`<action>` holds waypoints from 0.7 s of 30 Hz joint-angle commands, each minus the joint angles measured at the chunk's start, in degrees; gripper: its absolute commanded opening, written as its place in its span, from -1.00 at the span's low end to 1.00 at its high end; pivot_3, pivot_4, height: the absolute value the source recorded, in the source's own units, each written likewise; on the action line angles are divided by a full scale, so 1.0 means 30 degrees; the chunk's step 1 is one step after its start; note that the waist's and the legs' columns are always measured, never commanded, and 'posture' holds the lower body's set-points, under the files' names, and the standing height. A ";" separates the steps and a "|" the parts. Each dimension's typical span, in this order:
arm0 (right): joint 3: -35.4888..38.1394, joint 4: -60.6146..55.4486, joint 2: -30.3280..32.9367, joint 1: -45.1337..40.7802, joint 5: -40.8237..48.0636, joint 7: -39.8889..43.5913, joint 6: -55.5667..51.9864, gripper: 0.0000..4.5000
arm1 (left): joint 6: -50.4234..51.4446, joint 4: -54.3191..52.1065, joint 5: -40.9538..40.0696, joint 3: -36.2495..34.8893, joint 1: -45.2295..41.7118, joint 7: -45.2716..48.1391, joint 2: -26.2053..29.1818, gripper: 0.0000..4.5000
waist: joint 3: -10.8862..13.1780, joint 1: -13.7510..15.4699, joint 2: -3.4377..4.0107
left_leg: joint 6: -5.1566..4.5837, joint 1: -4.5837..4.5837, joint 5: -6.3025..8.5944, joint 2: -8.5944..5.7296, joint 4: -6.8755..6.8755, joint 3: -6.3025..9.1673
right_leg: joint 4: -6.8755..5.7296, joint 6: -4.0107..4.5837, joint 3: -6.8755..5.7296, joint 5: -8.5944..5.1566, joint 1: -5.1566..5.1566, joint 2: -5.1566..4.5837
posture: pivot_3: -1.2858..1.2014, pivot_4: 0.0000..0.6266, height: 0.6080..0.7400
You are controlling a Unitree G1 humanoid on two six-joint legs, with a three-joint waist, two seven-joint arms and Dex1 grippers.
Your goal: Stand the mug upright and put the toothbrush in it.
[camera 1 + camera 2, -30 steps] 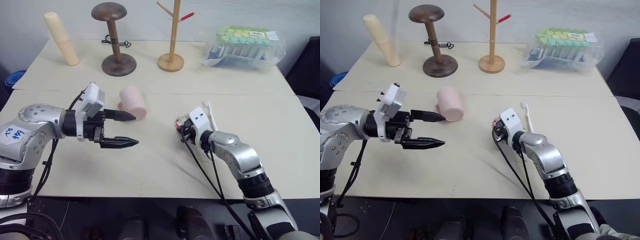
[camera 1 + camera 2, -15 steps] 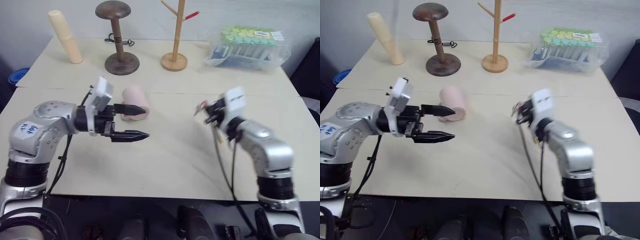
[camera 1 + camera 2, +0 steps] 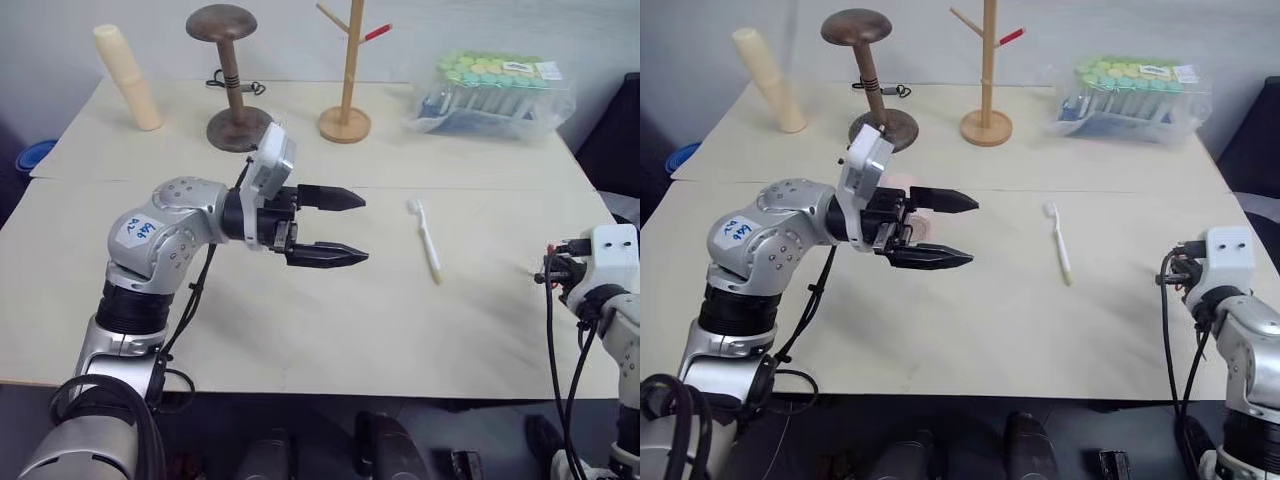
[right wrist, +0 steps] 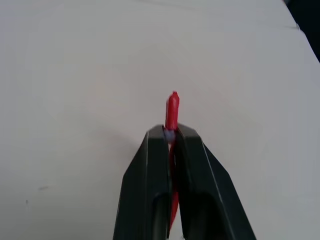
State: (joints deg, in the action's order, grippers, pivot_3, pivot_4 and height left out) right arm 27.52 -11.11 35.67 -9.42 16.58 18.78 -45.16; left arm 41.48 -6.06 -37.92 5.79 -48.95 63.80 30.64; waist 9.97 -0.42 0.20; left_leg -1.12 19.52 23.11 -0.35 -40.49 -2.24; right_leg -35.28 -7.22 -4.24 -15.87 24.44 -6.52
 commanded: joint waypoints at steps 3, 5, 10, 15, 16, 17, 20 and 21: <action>0.0716 -0.0248 0.0018 0.0743 0.0508 0.0240 0.0082 -0.04 | -0.0127 -0.0623 0.0206 -0.0372 0.0463 0.0319 0.1019 1.00 | 0.0000 0.0194 0.0002 | -0.0002 0.0008 -0.0001 0.0019 -0.0001 0.0027 | -0.0002 0.0000 0.0016 0.0000 0.0001 -0.0025 | 0.03 -0.52 1.00; 0.1111 -0.0804 0.0438 0.0852 0.0846 0.0422 -0.0461 0.26 | -0.0027 -0.0805 -0.0021 -0.0535 0.0704 0.0259 0.1187 1.00 | 0.0000 0.0202 0.0002 | -0.0013 0.0019 -0.0005 0.0016 -0.0007 0.0030 | 0.0004 -0.0002 0.0018 0.0001 0.0002 -0.0043 | 0.03 -0.52 1.00; 0.1164 -0.2171 0.3129 0.1260 0.1334 0.2152 -0.1544 0.99 | 0.0264 -0.1381 -0.0297 -0.0850 0.1049 -0.0149 0.1302 1.00 | 0.0006 0.0180 0.0011 | -0.0016 0.0038 -0.0005 0.0019 -0.0016 0.0040 | 0.0015 -0.0005 0.0013 0.0003 0.0005 -0.0035 | 0.03 -0.52 1.00; 0.1814 -0.3230 0.5645 -0.0171 0.4017 0.5444 -0.2056 0.99 | 0.1155 -0.1232 0.0160 -0.2108 0.1439 -0.2488 0.1707 1.00 | 0.0006 0.0078 0.0011 | -0.0015 0.0020 -0.0004 0.0019 -0.0009 0.0027 | 0.0019 -0.0006 0.0020 0.0003 0.0002 -0.0014 | 0.03 -0.52 1.00; 0.1714 -0.3611 0.6042 -0.0532 0.4767 0.6278 -0.2099 0.99 | 0.1774 -0.0924 0.0297 -0.2650 0.1506 -0.3648 0.1774 1.00 | 0.0007 0.0077 0.0011 | -0.0015 0.0010 -0.0004 0.0023 -0.0002 0.0026 | 0.0021 -0.0005 0.0020 0.0003 -0.0001 -0.0001 | 0.03 -0.52 1.00; 0.1517 -0.4094 0.6379 -0.0943 0.5615 0.7208 -0.2032 0.99 | 0.2719 -0.0497 0.0483 -0.3304 0.1553 -0.5149 0.1816 1.00 | 0.0007 0.0092 0.0011 | -0.0015 0.0009 -0.0004 0.0032 -0.0001 0.0031 | 0.0020 -0.0005 0.0018 0.0003 0.0000 0.0000 | 0.03 -0.52 1.00; 0.0361 -0.5663 0.6841 -0.2181 0.8289 0.9006 -0.2797 0.99 | 0.6170 0.0428 0.1021 -0.5112 0.1631 -0.9346 0.1841 1.00 | 0.0008 0.0090 0.0008 | -0.0015 0.0006 -0.0004 0.0056 -0.0001 0.0043 | 0.0019 -0.0005 0.0018 0.0003 -0.0001 -0.0010 | 0.03 -0.52 1.00; -0.0094 -0.6164 0.6946 -0.2441 0.8848 0.9368 -0.2917 0.99 | 0.7107 0.0540 0.1172 -0.5585 0.1620 -1.0465 0.1749 1.00 | 0.0014 0.0110 -0.0002 | -0.0015 -0.0001 -0.0004 0.0056 0.0000 0.0045 | 0.0018 -0.0006 0.0021 0.0003 -0.0003 -0.0012 | 0.03 -0.52 1.00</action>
State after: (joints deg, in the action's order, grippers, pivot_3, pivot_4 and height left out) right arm 28.34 -26.17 55.44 -15.83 39.27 44.42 -53.10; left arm 58.29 -4.54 -35.37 -7.61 -44.26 38.12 35.49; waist 10.02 -0.09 0.19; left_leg -1.16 19.54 23.10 -0.18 -40.49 -2.06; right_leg -35.22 -7.24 -4.21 -15.86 24.43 -6.56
